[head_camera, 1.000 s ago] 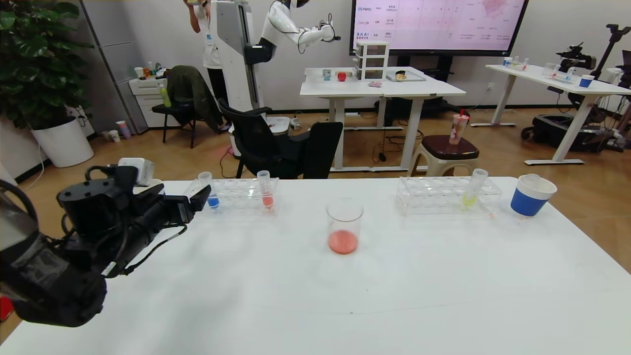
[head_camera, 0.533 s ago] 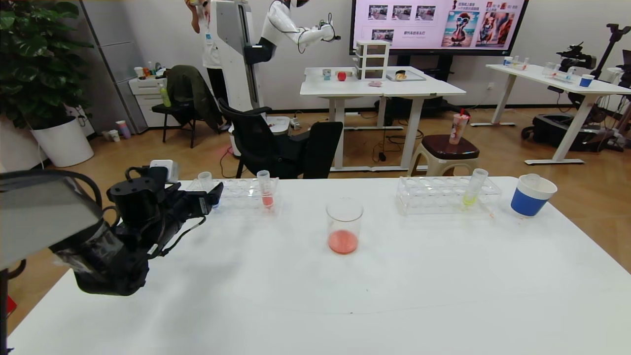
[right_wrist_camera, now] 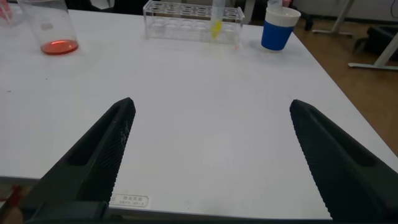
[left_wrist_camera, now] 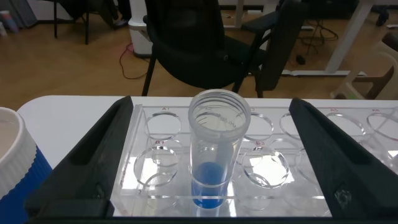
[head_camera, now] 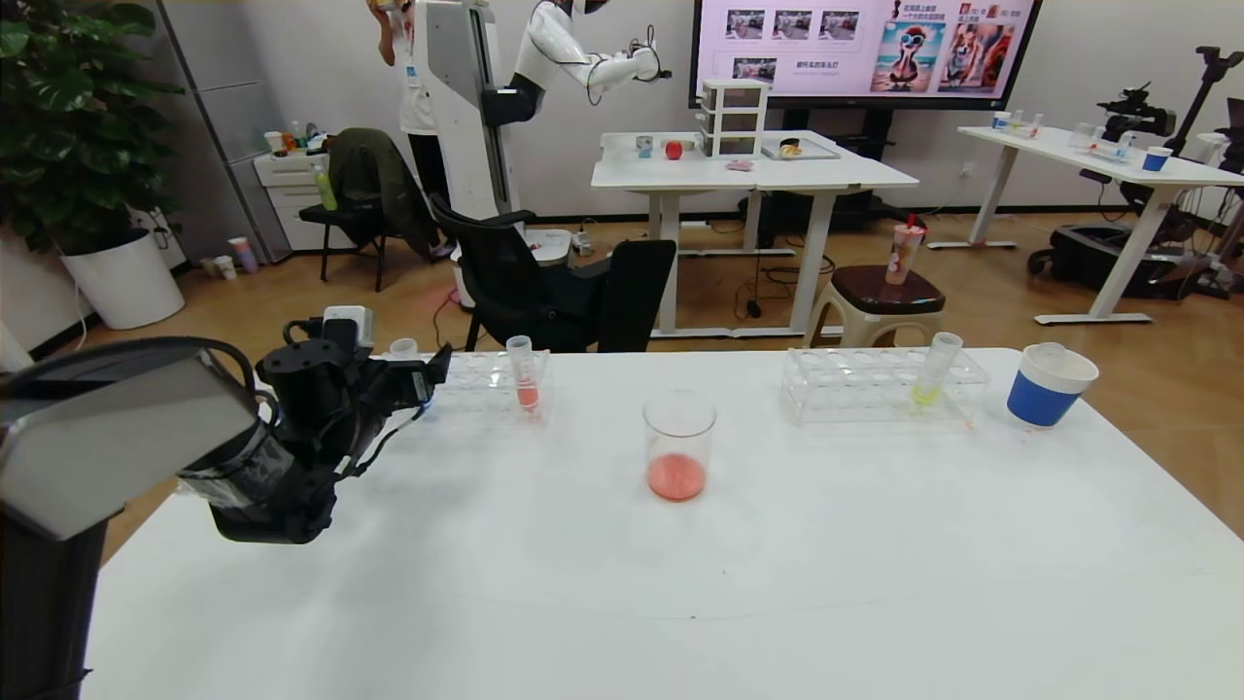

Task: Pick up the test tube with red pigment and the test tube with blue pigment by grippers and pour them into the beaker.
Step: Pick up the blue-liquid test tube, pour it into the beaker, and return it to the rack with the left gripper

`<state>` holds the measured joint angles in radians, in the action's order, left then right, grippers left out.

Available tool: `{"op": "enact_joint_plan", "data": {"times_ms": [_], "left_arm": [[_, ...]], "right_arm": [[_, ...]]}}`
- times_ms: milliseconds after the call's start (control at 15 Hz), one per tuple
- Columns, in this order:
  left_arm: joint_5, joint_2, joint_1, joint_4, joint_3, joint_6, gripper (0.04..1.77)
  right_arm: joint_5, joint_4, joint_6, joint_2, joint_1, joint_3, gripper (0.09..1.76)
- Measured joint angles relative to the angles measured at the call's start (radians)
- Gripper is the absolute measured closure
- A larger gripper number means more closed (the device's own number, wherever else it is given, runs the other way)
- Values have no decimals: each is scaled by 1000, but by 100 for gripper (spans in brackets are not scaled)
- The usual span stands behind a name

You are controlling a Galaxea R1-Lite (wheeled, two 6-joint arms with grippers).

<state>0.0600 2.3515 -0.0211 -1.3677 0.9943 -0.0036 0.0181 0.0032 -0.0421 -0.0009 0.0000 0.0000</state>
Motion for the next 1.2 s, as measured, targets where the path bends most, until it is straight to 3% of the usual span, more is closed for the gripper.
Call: {"op": "enact_joint_plan", "data": {"times_ms": [267, 333, 533, 600, 667, 933, 1200], "left_arm": [[1, 13, 3, -6, 6, 0, 10], [1, 13, 3, -8, 6, 0, 28], [1, 13, -1, -11, 5, 1, 141], [1, 12, -5, -11, 5, 1, 148], [1, 12, -6, -10, 6, 1, 129], [1, -4, -10, 26, 33, 5, 131], [1, -90, -11, 182, 84, 6, 131]], "right_arm": [[0, 0, 0, 0, 0, 0, 12], [0, 0, 0, 0, 0, 0, 12], [0, 0, 0, 0, 0, 0, 12], [0, 0, 0, 0, 0, 0, 12], [0, 0, 0, 0, 0, 0, 12], [0, 0, 0, 0, 0, 0, 12], [0, 0, 0, 0, 0, 0, 12]]}}
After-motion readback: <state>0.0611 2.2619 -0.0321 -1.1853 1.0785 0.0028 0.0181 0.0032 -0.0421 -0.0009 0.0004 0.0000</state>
